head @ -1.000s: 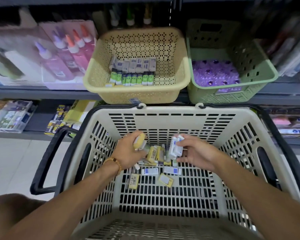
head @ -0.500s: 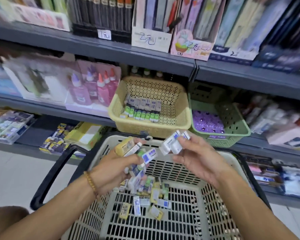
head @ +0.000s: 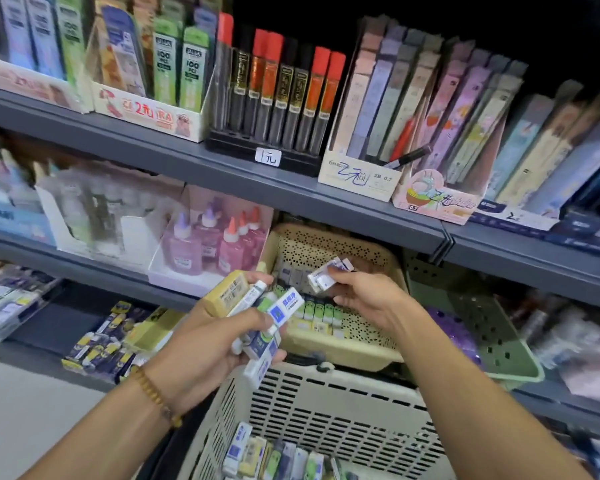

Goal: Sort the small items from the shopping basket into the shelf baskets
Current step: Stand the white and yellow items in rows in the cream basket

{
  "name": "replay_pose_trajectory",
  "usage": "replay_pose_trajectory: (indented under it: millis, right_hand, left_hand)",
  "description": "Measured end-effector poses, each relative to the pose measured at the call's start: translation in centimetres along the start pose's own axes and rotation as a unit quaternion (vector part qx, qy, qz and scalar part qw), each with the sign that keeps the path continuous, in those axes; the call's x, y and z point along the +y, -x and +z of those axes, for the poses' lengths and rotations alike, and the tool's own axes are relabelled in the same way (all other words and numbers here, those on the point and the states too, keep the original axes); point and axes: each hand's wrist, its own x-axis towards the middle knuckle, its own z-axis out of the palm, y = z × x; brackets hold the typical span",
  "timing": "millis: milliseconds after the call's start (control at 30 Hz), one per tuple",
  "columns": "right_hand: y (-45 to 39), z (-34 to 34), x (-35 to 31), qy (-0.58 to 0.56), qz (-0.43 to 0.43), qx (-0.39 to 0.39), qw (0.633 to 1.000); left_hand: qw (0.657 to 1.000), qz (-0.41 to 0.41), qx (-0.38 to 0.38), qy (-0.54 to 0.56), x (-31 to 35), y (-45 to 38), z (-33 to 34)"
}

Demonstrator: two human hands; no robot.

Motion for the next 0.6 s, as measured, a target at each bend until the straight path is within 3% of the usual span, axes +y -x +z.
replay_pose_trajectory:
  millis: [300, 500, 600]
  right_hand:
    - [-9.6, 2.2, -0.4, 0.153, 0.057, -0.082, 0.983]
    - [-11.2, 1.6, -0.5, 0.109, 0.059, -0.085, 0.989]
    - [-10.9, 0.9, -0.4, 0.049, 0.059, -0.027, 0.997]
  left_hand:
    - [0.999, -0.004, 0.034, 0.017, 0.8, -1.9, -1.2]
    - [0.998, -0.017, 0.056, 0.023, 0.8, -2.4, -1.1]
    - [0.998, -0.018, 0.055, 0.026, 0.8, -2.4, -0.9]
